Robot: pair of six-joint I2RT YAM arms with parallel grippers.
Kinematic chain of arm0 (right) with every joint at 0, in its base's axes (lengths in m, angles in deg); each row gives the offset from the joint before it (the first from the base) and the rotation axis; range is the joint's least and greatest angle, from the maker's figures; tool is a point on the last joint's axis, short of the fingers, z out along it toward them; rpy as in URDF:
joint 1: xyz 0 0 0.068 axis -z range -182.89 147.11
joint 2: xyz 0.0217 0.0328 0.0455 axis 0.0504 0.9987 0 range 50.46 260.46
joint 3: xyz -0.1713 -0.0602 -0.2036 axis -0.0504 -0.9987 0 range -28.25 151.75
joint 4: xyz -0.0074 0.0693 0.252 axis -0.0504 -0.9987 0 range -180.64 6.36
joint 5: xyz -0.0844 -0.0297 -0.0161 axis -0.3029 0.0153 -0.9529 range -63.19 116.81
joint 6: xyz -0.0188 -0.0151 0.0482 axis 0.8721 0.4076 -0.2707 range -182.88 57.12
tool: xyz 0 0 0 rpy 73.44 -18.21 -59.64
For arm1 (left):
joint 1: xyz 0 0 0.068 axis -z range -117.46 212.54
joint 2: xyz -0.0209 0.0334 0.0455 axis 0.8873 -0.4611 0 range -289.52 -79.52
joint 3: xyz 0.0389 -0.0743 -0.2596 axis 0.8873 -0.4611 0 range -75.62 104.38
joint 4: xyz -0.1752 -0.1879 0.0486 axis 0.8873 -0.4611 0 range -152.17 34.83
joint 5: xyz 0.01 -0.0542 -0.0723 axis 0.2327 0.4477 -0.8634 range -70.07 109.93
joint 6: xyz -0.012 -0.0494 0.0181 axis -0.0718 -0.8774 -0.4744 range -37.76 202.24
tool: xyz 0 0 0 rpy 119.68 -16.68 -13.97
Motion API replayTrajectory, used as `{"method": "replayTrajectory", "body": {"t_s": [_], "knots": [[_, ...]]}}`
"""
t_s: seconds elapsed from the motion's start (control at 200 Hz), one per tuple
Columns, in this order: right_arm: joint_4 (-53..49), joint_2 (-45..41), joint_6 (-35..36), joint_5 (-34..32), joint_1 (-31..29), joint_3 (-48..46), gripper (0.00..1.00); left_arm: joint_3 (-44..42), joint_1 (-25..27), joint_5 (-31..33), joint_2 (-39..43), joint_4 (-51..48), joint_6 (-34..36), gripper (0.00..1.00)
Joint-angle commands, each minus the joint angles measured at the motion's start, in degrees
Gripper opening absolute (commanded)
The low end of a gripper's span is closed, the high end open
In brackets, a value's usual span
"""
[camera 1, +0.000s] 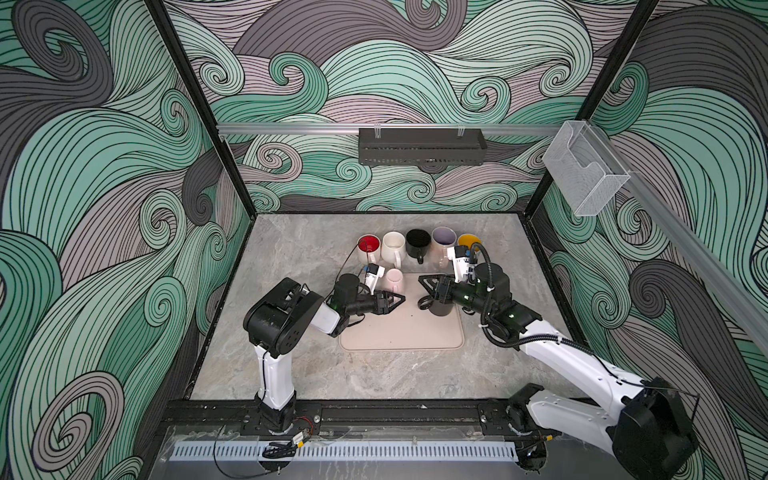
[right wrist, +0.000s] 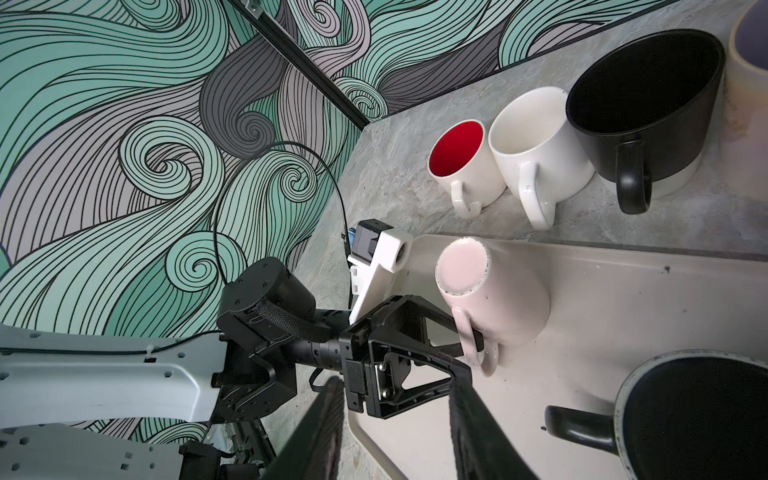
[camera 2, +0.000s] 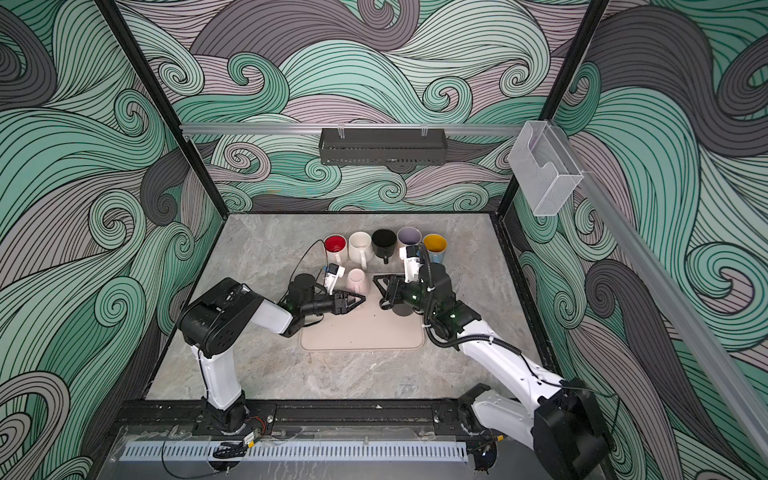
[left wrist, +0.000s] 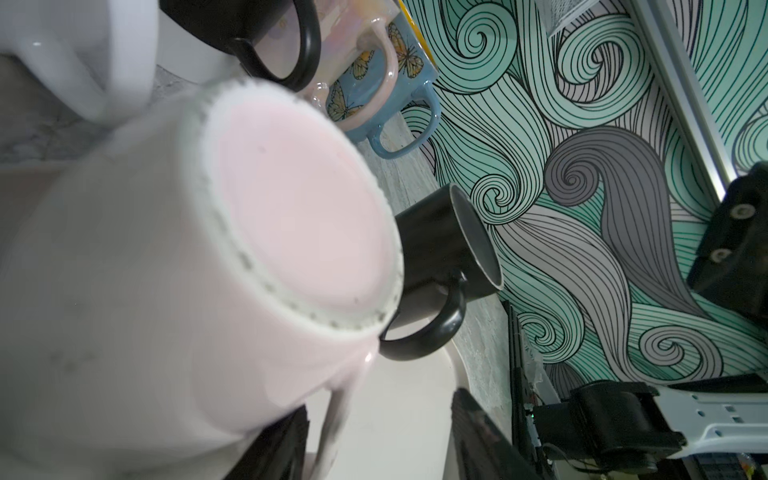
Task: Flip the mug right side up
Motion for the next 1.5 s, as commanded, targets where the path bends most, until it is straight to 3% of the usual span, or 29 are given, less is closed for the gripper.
{"method": "replayTrajectory", "body": {"t_s": [0.0,0.14,0.305,0.415,0.525,0.63,0.715,0.791,0.916,0.991,1.131,1.311,1.491], "knots": [[0.2,-0.7,0.7,-1.3,0.2,1.1,0.43,-0.8,0.6,3.1,3.9,-5.6,3.3,0.63],[-0.1,-0.5,1.0,-1.8,0.2,1.1,0.43,-1.1,1.0,8.1,9.0,-16.5,6.3,0.69],[-1.7,0.2,1.6,-2.7,0.2,1.9,0.43,2.6,4.1,22.3,18.9,-40.6,14.1,0.77],[-2.0,0.6,1.9,-3.0,0.2,2.2,0.43,5.0,5.7,27.5,24.7,-51.6,17.6,0.78],[-3.2,1.2,1.9,-3.2,0.2,3.0,0.43,8.1,6.5,33.8,30.0,-61.7,19.5,0.85],[-4.3,1.1,2.1,-4.1,0.2,3.3,0.43,9.0,6.8,38.2,34.2,-66.4,19.1,0.91],[-7.1,0.7,2.6,-6.4,0.3,4.1,0.43,9.1,6.8,41.8,36.6,-66.9,15.1,0.98],[-9.4,0.4,3.3,-8.7,0.2,4.5,0.43,10.8,6.8,43.5,37.5,-68.3,11.7,0.99],[-13.2,-0.2,4.2,-13.6,0.2,5.3,0.44,19.7,8.3,44.7,34.4,-79.2,10.8,0.99],[-15.1,-0.2,5.1,-15.5,0.3,5.9,0.44,25.1,11.0,48.9,31.0,-84.6,10.7,0.98],[-16.8,-0.5,5.7,-16.9,0.3,6.4,0.44,31.4,14.4,50.6,22.6,-86.7,10.6,0.96],[-17.6,-2.0,6.3,-17.6,0.5,6.0,0.44,41.8,16.9,56.0,10.3,-96.4,8.7,0.92],[-17.5,-2.5,6.7,-17.3,0.9,5.7,0.44,47.0,17.6,58.7,3.6,-99.9,7.9,0.92]]}}
